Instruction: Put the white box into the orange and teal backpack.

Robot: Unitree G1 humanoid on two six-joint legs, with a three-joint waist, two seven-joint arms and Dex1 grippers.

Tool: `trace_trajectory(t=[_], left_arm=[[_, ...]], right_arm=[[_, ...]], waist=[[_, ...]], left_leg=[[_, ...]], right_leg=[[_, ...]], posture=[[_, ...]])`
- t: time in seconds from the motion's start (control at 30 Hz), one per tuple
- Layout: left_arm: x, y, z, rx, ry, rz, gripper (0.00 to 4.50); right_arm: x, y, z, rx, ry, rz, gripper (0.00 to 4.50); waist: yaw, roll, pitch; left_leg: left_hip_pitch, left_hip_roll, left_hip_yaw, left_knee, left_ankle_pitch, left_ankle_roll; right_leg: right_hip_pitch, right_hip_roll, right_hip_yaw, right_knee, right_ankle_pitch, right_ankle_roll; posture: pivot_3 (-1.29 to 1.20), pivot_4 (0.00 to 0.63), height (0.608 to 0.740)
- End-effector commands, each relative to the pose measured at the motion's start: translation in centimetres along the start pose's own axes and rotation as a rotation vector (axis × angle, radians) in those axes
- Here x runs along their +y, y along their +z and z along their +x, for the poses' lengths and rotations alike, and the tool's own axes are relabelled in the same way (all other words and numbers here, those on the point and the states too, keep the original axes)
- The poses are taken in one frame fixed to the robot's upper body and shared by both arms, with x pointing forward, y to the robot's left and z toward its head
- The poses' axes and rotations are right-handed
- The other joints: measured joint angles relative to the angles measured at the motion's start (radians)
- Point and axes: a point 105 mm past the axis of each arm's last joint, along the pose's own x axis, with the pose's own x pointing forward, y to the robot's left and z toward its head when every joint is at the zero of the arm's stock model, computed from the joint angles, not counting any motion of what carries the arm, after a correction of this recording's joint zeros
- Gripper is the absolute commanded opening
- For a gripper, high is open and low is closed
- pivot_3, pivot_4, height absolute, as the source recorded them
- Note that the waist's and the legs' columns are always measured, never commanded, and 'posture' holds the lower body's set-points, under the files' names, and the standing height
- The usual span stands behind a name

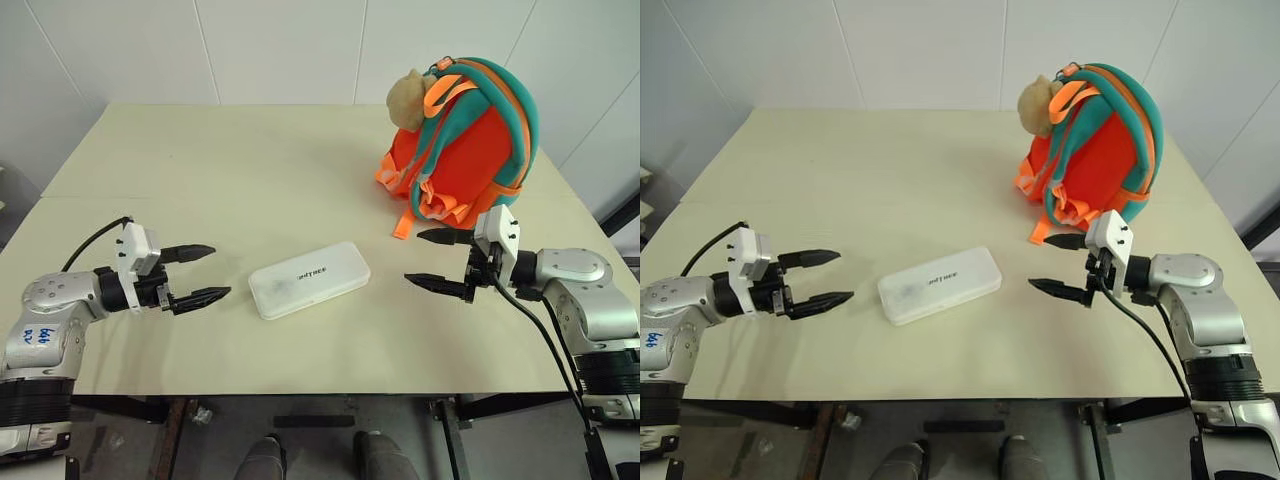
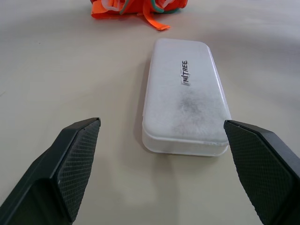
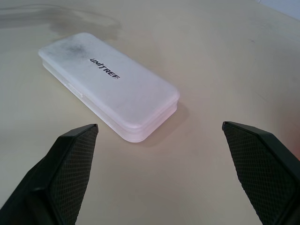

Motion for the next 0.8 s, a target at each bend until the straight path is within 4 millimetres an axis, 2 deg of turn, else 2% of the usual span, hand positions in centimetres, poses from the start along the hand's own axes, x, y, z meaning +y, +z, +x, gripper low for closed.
trace_trajectory(t=[0.03,0.23,0.3,0.43,0.6,0.7,0.8], left_arm=[[0.0,0.9,-0.3,-0.008,0.007,0.048,4.5],[-0.4,0.3,-0.3,-0.01,0.042,0.042,4.5],[-0.4,-0.1,-0.6,0.006,0.053,0.046,4.5],[-0.3,-1.0,-1.3,0.03,0.105,0.048,3.61],[-1.2,-2.7,-1.7,0.071,0.134,0.025,2.05],[-1.9,-3.2,-0.9,0.067,0.12,0.006,1.1],[-1.9,-3.3,0.1,0.047,0.12,-0.006,1.09]], right_arm=[[-0.4,1.0,0.6,-0.039,-0.005,-0.049,4.48],[-0.3,0.1,2.0,-0.043,0.008,-0.031,4.48],[-0.5,-0.2,2.8,-0.045,0.015,-0.029,4.1],[-0.9,-1.8,4.0,-0.011,0.026,-0.023,2.87],[-1.6,-3.2,5.5,0.017,0.031,-0.028,1.14],[-2.3,-3.8,6.2,0.032,0.021,-0.022,0.07],[-2.7,-4.2,6.9,0.065,0.009,-0.033,0.03]], waist=[[-0.003,0.0,0.0],[-0.001,0.0,0.0],[-0.003,0.0,0.0],[-0.005,0.0,0.0],[-0.007,0.0,0.0],[-0.007,0.0,0.0],[-0.004,0.0,0.0]], left_leg=[[0.0,0.0,0.0,0.0,0.0,0.0],[0.0,0.0,0.0,0.0,0.0,0.0],[0.0,0.0,0.0,0.0,0.0,0.0],[0.001,0.0,0.0,0.001,0.0,0.0],[0.001,0.0,0.0,0.0,0.0,0.0],[0.001,0.0,0.0,0.0,0.0,0.0],[0.001,0.0,0.0,0.001,0.0,-0.001]], right_leg=[[0.0,0.0,0.0,0.0,0.0,0.0],[0.0,0.0,0.0,0.001,0.0,0.0],[0.0,0.0,0.0,0.001,0.0,0.0],[-0.001,0.0,0.0,0.003,0.0,0.0],[-0.001,0.0,0.0,0.003,0.0,0.0],[-0.001,0.0,0.0,0.003,0.0,0.0],[-0.001,0.0,0.0,0.004,0.0,0.0]], posture=[[0.0,0.15,0.74],[0.0,0.15,0.74],[0.0,0.15,0.74],[0.0,0.15,0.74],[0.0,0.15,0.74],[0.0,0.15,0.74],[0.0,0.15,0.74]])
